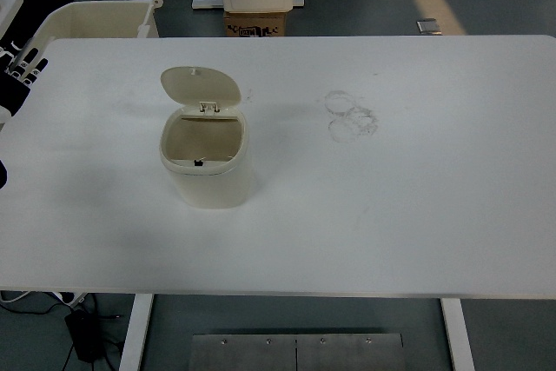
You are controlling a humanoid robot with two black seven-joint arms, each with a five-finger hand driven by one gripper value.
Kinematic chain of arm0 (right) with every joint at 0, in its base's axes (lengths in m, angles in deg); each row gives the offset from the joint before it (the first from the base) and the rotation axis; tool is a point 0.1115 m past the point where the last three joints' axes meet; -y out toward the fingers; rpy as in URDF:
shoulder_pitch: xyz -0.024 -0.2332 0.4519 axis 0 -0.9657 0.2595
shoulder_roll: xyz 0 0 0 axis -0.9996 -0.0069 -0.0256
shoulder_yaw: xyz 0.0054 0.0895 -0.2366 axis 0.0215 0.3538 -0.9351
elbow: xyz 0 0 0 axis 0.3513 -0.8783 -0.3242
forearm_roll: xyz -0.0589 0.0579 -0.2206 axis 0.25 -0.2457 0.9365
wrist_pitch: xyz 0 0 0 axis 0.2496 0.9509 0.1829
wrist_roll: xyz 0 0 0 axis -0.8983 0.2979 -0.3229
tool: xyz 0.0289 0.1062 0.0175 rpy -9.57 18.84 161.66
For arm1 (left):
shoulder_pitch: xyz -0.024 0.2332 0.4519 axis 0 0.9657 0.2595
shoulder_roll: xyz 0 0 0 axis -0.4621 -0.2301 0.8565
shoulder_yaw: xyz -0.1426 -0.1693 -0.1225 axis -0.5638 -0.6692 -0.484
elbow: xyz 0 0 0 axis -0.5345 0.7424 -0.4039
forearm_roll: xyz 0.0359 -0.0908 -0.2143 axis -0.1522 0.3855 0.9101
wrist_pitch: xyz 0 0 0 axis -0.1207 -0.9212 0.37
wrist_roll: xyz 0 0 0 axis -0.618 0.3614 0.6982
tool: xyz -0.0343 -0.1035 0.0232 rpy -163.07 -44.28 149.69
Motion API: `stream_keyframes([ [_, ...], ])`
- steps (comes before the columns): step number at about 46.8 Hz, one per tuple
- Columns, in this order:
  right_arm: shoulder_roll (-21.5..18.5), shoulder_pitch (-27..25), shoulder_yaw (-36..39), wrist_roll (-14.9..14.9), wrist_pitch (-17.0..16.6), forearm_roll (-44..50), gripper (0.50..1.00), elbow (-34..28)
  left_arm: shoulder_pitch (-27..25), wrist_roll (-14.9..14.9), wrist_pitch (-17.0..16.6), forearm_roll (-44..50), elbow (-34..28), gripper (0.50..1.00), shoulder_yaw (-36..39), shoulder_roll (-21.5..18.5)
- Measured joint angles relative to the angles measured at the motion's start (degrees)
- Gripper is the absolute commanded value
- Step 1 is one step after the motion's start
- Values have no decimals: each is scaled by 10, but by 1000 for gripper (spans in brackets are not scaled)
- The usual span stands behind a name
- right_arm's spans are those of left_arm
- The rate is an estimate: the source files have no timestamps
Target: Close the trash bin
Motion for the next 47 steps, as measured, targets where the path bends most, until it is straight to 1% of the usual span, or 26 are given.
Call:
stream_keyframes([
  [3,0,0,0,0,0,0,991,0,-1,1,-3,-1,0,1000,1,0],
  [6,0,0,0,0,0,0,991,0,-4,5,-14,-4,0,1000,4,-1],
  [12,0,0,0,0,0,0,991,0,-19,9,-51,-47,-9,1000,6,-1],
  [18,0,0,0,0,0,0,991,0,-31,10,-66,-74,-19,1000,6,-2],
  [20,0,0,0,0,0,0,991,0,-37,16,-70,-75,-24,1000,8,-3],
  [25,0,0,0,0,0,0,991,0,-59,45,-83,-76,-44,1000,19,-8],
  [29,0,0,0,0,0,0,991,0,-73,53,-93,-76,-69,1000,40,-32],
  [33,0,0,0,0,0,0,991,0,-94,55,-96,-76,-109,1000,68,-50],
  [39,0,1,0,0,0,0,991,0,-136,55,-100,-77,-182,1000,129,-81],
  [43,0,0,0,0,0,0,991,0,-166,55,-101,-77,-226,1000,165,-95],
  [47,0,0,0,0,0,0,991,0,-197,55,-99,-86,-251,1000,194,-102],
])
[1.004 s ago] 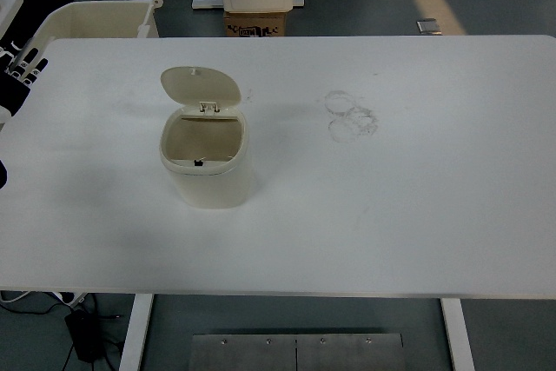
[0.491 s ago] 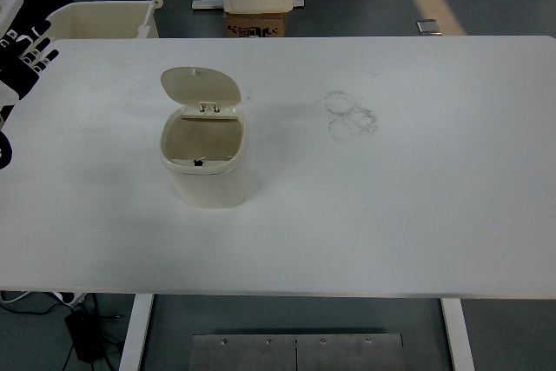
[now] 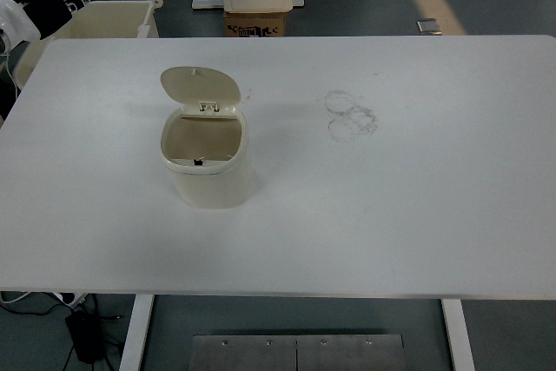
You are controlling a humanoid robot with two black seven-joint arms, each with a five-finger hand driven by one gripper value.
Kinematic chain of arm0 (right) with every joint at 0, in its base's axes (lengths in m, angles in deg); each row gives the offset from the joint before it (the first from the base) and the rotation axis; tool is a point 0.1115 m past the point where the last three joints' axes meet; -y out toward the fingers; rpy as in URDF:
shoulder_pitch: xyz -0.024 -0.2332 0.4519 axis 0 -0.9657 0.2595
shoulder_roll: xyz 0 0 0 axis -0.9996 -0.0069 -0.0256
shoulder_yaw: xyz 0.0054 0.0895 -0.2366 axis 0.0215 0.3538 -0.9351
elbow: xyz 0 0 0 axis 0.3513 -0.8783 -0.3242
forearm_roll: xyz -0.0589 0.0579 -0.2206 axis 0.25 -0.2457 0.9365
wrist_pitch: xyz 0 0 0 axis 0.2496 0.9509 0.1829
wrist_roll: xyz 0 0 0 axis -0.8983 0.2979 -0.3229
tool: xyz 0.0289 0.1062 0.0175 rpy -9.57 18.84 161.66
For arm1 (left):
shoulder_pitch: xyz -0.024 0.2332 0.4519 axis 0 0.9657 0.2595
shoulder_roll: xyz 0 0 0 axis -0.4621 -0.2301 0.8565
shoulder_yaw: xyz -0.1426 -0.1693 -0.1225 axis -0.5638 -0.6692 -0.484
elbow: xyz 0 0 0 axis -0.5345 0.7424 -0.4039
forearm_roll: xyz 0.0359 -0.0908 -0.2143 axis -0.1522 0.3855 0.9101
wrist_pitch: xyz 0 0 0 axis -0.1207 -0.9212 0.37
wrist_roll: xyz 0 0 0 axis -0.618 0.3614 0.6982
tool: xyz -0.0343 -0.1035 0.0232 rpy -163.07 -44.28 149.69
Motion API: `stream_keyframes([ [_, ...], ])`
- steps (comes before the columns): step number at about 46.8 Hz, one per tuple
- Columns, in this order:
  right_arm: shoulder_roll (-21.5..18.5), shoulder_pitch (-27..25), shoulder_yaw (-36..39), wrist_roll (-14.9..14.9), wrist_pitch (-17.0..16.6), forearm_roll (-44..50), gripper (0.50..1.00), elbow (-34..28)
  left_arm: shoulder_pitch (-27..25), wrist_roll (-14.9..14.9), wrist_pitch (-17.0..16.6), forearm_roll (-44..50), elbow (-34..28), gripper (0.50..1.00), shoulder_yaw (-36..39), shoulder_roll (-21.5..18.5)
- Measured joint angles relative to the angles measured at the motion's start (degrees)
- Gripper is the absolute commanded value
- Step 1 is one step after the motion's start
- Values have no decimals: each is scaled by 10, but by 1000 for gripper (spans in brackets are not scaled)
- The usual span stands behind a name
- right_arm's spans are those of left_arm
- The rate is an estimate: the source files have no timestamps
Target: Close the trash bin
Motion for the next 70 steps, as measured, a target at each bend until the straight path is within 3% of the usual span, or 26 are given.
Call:
stream_keyframes([
  [11,0,1,0,0,0,0,991,0,-47,1,5,-92,-46,1000,27,-3],
  [22,0,0,0,0,0,0,991,0,-77,25,19,-151,-99,1000,33,-23],
  [28,0,0,0,0,0,0,991,0,-111,48,38,-157,-123,1000,87,-33],
  [37,0,0,0,0,0,0,991,0,-179,51,72,-171,-146,1000,199,-42],
  [44,0,0,0,0,0,1,991,0,-212,50,102,-198,-165,1000,246,-43],
  [55,0,1,0,0,0,1,991,0,-233,53,142,-219,-196,1000,280,-45],
  [70,0,2,0,0,0,2,991,0,-237,57,141,-219,-231,1000,291,-56],
])
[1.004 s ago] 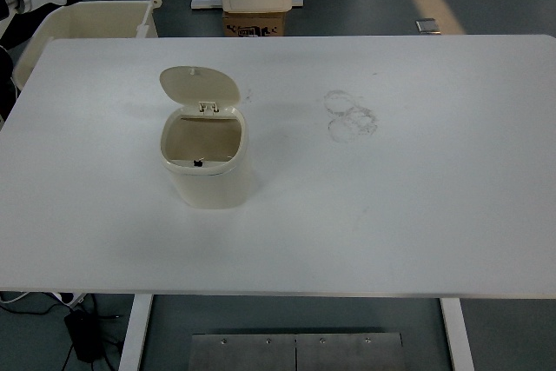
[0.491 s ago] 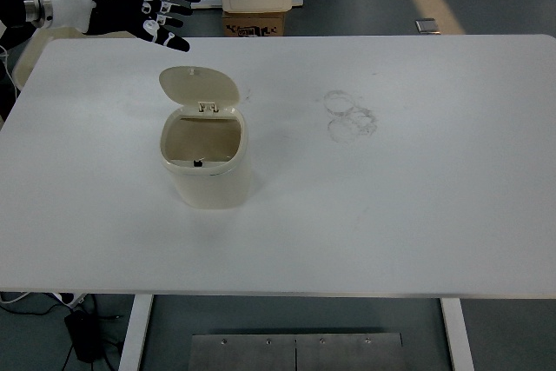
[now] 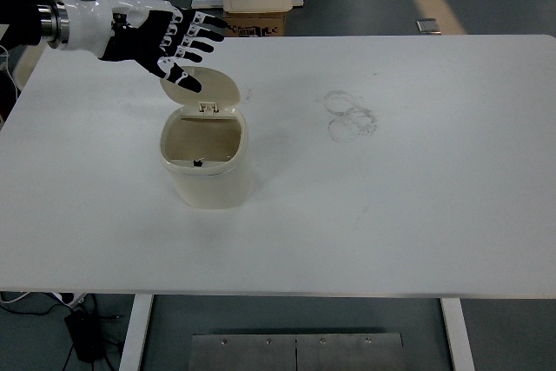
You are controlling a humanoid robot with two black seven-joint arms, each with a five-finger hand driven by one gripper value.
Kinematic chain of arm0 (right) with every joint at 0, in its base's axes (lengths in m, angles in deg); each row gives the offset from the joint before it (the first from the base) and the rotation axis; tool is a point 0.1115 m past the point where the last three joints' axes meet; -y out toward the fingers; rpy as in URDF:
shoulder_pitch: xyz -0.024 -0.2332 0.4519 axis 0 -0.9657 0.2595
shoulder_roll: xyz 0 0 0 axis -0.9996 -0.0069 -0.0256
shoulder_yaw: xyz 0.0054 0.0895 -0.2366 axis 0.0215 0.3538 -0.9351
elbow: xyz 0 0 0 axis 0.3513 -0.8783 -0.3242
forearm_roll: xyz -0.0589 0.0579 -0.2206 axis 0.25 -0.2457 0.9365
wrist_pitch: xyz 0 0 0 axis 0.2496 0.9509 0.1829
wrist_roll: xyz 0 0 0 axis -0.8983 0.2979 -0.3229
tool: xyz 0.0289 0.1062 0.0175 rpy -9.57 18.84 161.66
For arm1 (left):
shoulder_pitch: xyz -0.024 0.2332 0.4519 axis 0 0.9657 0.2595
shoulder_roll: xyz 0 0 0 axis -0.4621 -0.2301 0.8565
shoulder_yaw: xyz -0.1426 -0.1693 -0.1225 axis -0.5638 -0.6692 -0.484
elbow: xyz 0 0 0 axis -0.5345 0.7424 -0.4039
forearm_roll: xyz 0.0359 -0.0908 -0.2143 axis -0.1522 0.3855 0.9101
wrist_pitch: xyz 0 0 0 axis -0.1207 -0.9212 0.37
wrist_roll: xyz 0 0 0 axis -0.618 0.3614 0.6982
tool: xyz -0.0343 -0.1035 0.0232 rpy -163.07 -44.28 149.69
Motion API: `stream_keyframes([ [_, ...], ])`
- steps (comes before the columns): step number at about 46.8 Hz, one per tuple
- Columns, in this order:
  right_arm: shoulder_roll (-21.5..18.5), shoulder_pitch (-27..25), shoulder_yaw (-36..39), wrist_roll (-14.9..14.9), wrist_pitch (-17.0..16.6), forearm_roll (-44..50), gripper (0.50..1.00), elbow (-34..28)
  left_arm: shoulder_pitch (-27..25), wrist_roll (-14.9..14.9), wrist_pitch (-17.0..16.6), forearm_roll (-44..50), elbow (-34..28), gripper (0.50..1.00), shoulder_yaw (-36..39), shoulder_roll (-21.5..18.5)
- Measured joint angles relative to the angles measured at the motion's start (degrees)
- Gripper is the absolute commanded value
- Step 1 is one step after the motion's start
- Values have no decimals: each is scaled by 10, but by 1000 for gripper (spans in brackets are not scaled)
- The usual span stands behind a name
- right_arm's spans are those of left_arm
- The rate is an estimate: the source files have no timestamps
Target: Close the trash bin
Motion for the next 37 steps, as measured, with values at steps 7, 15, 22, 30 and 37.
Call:
stream_keyframes([
  [7,0,4,0,-1,0,0,991,0,0,0,-4,0,-55,1000,12,-32],
  [15,0,6,0,-1,0,0,991,0,3,0,-4,0,-75,1000,26,-47],
  [22,0,6,0,-1,0,0,993,0,14,0,-6,1,-75,1000,26,-47],
  [30,0,6,0,-1,0,0,991,0,36,-1,-8,1,-75,1000,26,-48],
  [37,0,5,0,-1,0,0,991,0,57,-1,-14,1,-75,1000,25,-49],
])
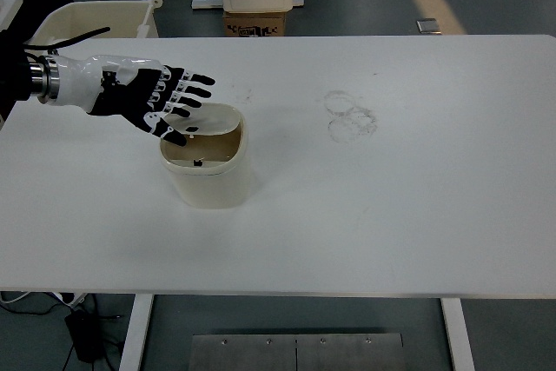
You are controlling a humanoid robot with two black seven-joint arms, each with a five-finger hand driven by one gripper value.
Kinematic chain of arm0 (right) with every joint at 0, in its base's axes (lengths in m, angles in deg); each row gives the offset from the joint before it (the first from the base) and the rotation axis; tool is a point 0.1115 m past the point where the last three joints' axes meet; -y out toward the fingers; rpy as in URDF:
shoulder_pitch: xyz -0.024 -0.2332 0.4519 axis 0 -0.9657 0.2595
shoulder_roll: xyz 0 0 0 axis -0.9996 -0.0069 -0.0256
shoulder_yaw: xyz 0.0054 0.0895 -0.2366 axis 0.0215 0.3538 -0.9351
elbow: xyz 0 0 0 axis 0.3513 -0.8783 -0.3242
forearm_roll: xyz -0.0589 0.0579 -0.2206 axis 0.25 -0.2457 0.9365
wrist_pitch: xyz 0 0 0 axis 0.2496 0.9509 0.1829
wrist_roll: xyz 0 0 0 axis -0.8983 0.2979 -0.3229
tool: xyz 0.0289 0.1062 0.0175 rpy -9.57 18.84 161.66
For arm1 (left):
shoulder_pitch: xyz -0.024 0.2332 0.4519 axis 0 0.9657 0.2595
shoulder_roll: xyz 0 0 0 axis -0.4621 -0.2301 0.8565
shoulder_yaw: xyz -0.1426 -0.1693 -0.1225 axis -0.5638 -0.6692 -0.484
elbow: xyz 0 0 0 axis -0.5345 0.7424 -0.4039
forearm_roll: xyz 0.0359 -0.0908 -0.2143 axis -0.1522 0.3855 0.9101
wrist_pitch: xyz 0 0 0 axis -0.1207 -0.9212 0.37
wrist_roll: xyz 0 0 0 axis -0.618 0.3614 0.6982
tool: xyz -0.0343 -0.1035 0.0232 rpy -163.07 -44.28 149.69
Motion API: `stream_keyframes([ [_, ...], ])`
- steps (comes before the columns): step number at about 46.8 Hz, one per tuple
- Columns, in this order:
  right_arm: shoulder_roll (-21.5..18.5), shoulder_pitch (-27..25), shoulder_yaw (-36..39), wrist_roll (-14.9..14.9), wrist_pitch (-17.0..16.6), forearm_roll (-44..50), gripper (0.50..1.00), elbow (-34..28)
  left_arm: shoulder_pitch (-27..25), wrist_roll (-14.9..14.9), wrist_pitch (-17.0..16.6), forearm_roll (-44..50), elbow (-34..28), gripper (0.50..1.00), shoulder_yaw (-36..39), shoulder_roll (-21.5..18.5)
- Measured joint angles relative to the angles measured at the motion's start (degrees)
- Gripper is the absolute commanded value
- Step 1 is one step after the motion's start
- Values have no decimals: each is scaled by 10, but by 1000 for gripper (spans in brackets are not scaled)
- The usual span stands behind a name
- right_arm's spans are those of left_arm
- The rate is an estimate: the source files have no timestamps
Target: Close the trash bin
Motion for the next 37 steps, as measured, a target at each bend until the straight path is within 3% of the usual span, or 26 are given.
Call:
stream_keyframes([
  [17,0,1,0,0,0,0,991,0,34,-2,-1,0,1,1000,0,-14],
  [37,0,0,0,0,0,0,991,0,39,-2,-1,0,1,1000,-1,-11],
])
